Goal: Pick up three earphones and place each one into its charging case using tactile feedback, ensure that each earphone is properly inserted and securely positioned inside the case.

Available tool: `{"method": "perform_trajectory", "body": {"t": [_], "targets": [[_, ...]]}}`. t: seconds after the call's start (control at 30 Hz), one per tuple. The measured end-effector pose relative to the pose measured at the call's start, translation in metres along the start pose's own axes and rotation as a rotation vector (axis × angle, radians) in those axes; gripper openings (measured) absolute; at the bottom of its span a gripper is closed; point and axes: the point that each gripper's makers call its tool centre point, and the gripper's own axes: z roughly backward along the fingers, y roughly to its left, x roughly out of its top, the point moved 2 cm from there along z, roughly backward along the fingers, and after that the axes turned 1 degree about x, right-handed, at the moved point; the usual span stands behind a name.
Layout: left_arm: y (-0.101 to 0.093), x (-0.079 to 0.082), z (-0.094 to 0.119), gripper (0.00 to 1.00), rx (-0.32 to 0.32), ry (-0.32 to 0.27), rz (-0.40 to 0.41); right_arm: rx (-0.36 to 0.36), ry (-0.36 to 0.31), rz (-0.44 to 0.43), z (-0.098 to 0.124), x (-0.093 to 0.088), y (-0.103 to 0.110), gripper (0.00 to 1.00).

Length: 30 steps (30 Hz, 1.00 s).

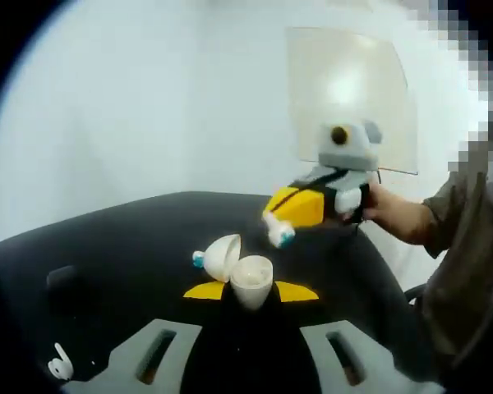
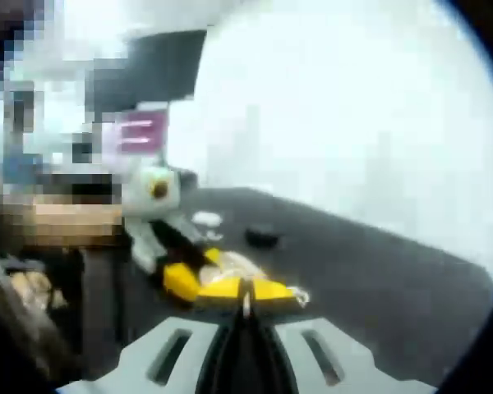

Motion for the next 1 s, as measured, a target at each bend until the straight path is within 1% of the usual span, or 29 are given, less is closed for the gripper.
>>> {"method": "perform_trajectory", "body": {"t": [0.03, 0.1, 0.17, 0.2, 0.3, 0.37, 0.4, 0.47, 1.0], "targets": [[0.0, 0.0, 0.0, 0.18, 0.001, 0.0, -0.001, -0.04, -0.022, 0.007, -0.002, 0.001, -0.001, 0.05], [0.0, 0.0, 0.0, 0.18, 0.003, 0.002, -0.004, -0.067, -0.105, -0.03, -0.001, 0.012, -0.001, 0.05], [-0.001, 0.0, 0.0, 0.18, 0.003, 0.002, -0.007, -0.072, -0.077, -0.033, -0.004, 0.008, -0.001, 0.05], [-0.001, 0.0, 0.0, 0.18, 0.003, 0.002, -0.007, -0.085, -0.05, -0.015, -0.005, 0.002, -0.002, 0.05], [-0.001, 0.0, 0.0, 0.18, 0.003, 0.003, -0.007, -0.08, -0.036, -0.014, -0.009, -0.006, -0.001, 0.05], [-0.001, 0.0, 0.0, 0.18, 0.003, 0.002, -0.007, -0.087, -0.039, -0.027, -0.01, -0.009, -0.001, 0.05], [-0.001, 0.0, 0.0, 0.18, 0.003, 0.002, -0.008, -0.098, -0.054, -0.033, -0.01, -0.008, -0.002, 0.05], [0.0, 0.0, 0.0, 0.18, 0.003, 0.002, -0.008, -0.102, -0.048, -0.03, -0.011, -0.008, -0.002, 0.05], [0.0, 0.0, -0.001, 0.18, 0.007, 0.002, -0.014, -0.121, -0.022, 0.039, -0.014, -0.012, 0.001, 0.05]]}}
